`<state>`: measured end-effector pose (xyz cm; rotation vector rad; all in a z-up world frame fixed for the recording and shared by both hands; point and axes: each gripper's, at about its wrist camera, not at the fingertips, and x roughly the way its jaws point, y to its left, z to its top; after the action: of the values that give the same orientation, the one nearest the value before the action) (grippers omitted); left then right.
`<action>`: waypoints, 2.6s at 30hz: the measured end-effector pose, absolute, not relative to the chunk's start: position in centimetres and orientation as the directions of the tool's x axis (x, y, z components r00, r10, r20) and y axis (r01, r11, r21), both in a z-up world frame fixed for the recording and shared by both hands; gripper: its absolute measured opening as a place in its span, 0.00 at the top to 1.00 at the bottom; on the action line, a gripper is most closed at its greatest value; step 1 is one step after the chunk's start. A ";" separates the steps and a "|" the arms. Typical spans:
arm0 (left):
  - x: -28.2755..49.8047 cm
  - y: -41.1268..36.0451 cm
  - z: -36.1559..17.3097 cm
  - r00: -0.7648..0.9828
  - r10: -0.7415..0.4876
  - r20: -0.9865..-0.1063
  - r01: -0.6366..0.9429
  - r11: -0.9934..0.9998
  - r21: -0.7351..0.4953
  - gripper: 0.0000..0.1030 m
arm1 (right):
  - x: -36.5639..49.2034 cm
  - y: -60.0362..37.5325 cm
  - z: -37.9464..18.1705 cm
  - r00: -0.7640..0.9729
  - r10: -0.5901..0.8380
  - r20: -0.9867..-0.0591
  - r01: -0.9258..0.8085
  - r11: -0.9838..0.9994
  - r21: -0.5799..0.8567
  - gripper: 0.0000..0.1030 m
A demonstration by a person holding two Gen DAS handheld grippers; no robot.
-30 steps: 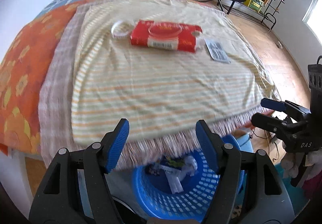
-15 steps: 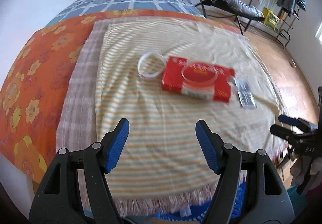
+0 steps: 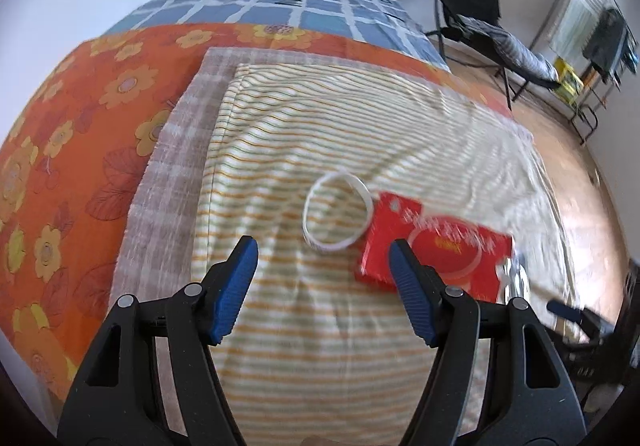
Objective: Collect trash
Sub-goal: 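Move both tools back over the bed toward the remaining items, then grasp the white bracelet with the left tool while the right tool grasps the white receipt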
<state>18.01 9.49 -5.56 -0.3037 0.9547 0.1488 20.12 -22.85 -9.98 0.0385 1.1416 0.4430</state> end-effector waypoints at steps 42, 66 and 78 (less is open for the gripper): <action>23.7 11.1 -11.5 0.491 0.002 -0.871 -0.308 0.936 -0.172 0.94 | 24.3 -19.4 -12.3 0.348 0.202 -0.915 -0.298 0.950 0.096 0.21; 22.3 13.1 -8.5 0.558 -0.024 -0.830 -0.333 0.909 -0.250 0.99 | 23.3 -20.0 -9.7 0.406 0.292 -0.866 -0.323 0.932 0.163 0.41; 19.4 10.8 -4.2 0.622 -0.054 -0.781 -0.238 0.937 -0.255 0.99 | 21.1 -20.3 -6.3 0.446 0.340 -0.828 -0.357 0.916 0.183 0.41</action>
<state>19.42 10.80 -4.24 -0.3528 0.8981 0.1081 21.07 -20.34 -6.34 -0.0192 1.0208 0.4317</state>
